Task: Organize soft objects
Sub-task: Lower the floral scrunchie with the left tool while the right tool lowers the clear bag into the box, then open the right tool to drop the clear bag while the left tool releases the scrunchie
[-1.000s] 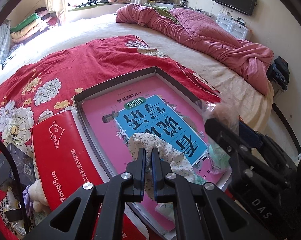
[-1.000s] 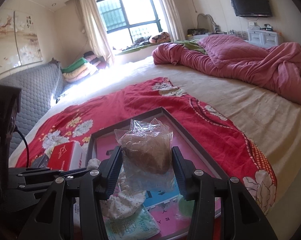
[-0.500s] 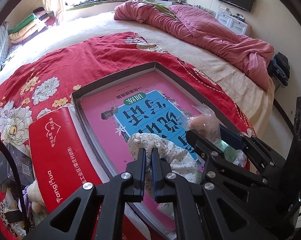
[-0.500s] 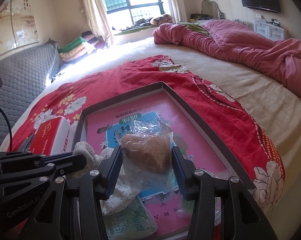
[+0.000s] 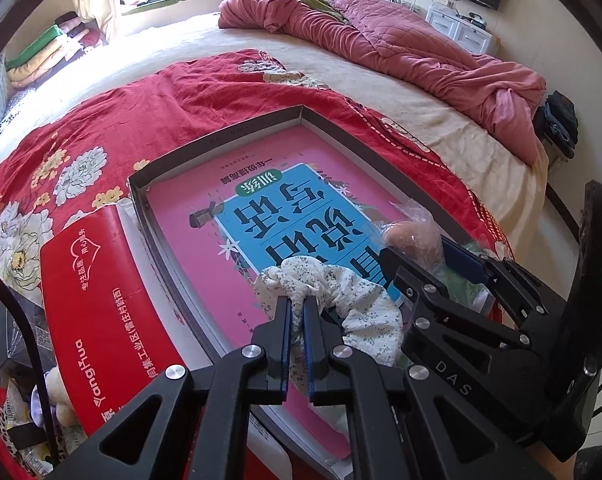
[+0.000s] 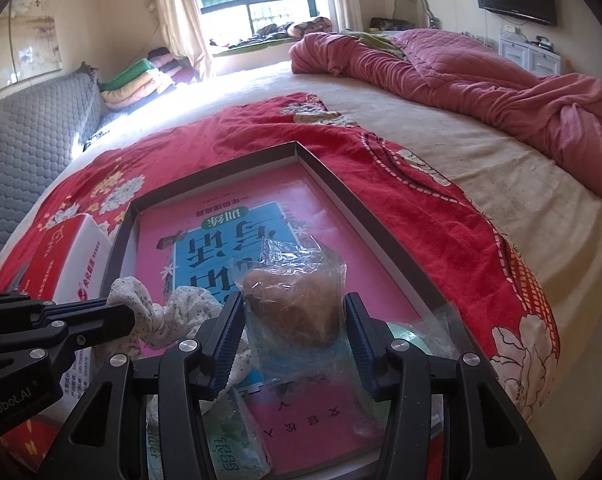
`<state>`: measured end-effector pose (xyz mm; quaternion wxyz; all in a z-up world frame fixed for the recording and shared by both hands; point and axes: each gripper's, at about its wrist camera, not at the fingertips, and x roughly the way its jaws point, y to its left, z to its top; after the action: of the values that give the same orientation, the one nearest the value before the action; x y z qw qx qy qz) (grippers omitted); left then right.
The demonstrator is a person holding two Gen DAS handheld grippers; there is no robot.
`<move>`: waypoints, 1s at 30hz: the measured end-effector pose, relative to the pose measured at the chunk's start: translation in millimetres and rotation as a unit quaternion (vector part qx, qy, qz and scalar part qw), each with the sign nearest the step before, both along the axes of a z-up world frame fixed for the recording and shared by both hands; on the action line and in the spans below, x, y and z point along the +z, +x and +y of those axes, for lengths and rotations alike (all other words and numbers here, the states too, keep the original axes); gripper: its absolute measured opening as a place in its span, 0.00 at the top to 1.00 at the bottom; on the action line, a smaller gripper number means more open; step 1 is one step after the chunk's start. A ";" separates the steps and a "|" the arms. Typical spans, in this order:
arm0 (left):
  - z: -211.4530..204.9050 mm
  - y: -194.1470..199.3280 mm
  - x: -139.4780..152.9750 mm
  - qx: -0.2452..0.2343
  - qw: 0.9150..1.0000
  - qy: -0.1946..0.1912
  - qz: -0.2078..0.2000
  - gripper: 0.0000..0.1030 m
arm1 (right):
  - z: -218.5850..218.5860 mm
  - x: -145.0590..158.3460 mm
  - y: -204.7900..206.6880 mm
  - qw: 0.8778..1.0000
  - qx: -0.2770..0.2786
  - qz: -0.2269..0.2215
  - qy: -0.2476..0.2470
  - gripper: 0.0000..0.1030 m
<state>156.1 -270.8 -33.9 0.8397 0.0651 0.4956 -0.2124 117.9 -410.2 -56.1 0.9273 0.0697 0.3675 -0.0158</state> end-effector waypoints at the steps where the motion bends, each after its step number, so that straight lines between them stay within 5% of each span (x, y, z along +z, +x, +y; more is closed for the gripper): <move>1: -0.1 -0.2 -0.3 -0.001 1.000 0.001 0.001 0.94 | -0.8 0.0 -0.5 1.000 0.000 -0.001 0.003 0.49; 19: 0.5 1.3 -2.7 -0.003 1.000 0.001 0.013 0.94 | -13.6 8.1 -11.5 0.999 -0.017 -0.030 0.042 0.36; 30: -0.1 -2.8 -0.3 -0.004 1.000 0.012 0.004 0.84 | -24.0 26.6 -23.7 0.995 -0.043 -0.080 0.043 0.31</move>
<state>153.3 -270.8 -34.2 0.8358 0.0764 0.5013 -0.2103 94.2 -434.2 -29.5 0.9483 0.1257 0.2894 -0.0343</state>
